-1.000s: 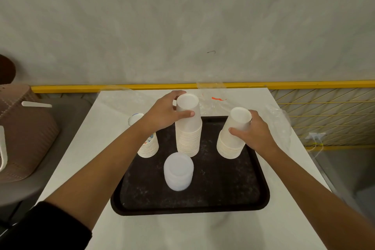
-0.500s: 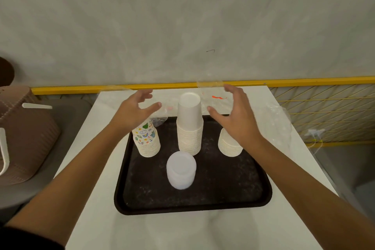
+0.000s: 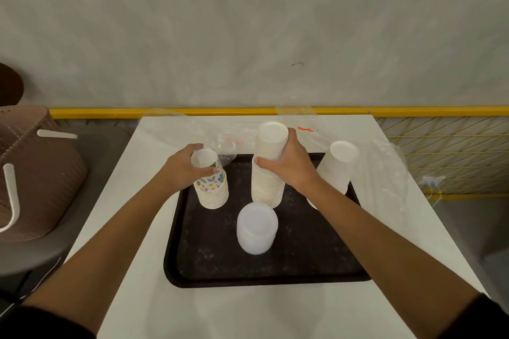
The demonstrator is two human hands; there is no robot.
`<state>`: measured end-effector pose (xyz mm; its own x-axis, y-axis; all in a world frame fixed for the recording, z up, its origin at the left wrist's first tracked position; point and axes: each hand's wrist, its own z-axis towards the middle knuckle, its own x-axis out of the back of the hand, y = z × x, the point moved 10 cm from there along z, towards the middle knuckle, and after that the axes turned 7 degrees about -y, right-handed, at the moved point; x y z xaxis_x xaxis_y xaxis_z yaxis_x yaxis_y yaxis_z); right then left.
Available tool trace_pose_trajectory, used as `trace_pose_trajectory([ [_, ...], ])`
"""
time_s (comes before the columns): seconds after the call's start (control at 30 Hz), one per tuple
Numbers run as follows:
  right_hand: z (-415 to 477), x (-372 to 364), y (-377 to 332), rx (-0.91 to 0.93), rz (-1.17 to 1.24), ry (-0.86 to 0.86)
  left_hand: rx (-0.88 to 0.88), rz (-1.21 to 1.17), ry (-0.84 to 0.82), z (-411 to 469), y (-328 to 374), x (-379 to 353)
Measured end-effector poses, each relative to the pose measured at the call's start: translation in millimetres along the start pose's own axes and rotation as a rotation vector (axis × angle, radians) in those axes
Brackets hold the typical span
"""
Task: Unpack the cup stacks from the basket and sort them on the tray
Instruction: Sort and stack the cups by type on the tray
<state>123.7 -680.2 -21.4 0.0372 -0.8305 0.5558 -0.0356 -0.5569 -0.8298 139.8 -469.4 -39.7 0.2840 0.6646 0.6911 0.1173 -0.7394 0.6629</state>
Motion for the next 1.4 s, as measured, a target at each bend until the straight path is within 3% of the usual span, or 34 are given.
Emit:
trace_pose_trajectory([
  [0.53, -2, 5, 8, -0.006, -0.020, 0.011, -0.019, 0.002, -0.043, -4, 3, -7],
  [0.7, -23, 13, 35, -0.106, 0.086, 0.012, -0.083, -0.026, 0.209, -32, 10, 17],
  [0.77, -36, 18, 47, -0.156, 0.126, 0.059, -0.077, -0.101, 0.145, -44, 10, 9],
  [0.87, -55, 19, 62, -0.242, 0.213, 0.090, -0.005, -0.226, -0.101, -54, 3, -22],
  [1.0, -74, -9, 84, -0.429, 0.348, -0.084, 0.110, -0.353, -0.326, -61, -11, -68],
  [1.17, -98, -63, 109, -0.652, 0.510, -0.334, 0.304, -0.455, -0.414, -60, -41, -119],
  [1.4, -101, -93, 123, -0.708, 0.597, -0.337, 0.364, -0.612, -0.418, -58, -56, -153],
])
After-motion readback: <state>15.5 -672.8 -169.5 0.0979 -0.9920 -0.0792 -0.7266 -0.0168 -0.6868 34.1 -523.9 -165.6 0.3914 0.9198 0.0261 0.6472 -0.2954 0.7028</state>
